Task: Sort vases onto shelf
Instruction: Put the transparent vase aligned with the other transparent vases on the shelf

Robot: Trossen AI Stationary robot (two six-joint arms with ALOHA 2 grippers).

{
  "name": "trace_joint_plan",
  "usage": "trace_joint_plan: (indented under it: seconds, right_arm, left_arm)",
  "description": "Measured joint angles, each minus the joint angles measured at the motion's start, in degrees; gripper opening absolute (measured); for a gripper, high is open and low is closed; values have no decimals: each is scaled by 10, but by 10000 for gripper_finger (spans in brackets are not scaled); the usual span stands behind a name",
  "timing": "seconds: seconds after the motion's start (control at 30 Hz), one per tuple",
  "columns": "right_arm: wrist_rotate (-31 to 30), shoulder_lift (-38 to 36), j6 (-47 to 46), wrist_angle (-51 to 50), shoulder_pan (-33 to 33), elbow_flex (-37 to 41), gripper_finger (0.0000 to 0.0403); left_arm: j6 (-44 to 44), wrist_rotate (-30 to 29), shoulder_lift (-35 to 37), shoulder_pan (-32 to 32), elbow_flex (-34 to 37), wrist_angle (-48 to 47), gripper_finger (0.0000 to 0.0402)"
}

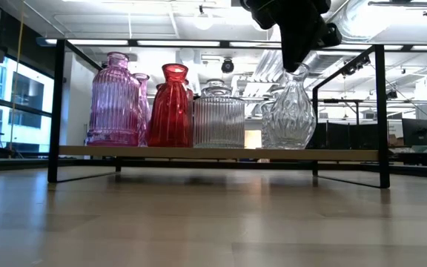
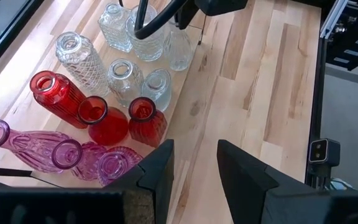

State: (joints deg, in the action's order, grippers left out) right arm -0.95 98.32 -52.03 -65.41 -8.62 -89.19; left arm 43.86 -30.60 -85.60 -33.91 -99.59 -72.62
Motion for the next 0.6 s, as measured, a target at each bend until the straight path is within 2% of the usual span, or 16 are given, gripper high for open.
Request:
trace_joint_plan:
  seconds: [0.6]
  right_arm:
    - [6,-1,0,-26,0,0,3]
  left_arm:
    - [-2,0,0,0,0,0,115]
